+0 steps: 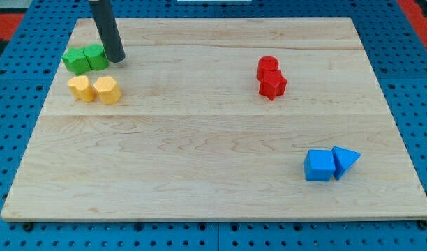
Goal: Push the red star towards down
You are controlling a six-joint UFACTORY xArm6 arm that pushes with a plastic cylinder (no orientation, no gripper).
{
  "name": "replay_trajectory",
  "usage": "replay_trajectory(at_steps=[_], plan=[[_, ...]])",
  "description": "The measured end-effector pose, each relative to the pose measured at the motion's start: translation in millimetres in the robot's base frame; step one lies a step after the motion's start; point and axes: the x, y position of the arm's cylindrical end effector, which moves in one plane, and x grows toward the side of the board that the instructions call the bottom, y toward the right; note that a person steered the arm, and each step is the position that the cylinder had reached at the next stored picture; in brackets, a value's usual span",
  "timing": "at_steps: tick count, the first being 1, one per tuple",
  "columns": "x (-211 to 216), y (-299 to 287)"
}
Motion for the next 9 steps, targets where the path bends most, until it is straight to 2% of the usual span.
replay_trajectory(at_steps=[2,3,4,5,6,7,8,9], plan=[[0,26],[6,58],[31,121],[81,178],[134,200],[153,269],[151,298],[123,337]])
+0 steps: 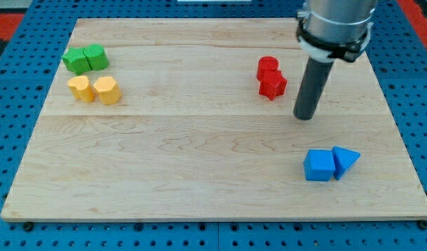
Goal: Push the red star towards down
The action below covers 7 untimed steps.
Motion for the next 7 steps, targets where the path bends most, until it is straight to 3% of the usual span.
replay_trajectory(at_steps=[1,2,4,7], plan=[[-52,5],[-71,-19],[-70,-102],[-24,-105]])
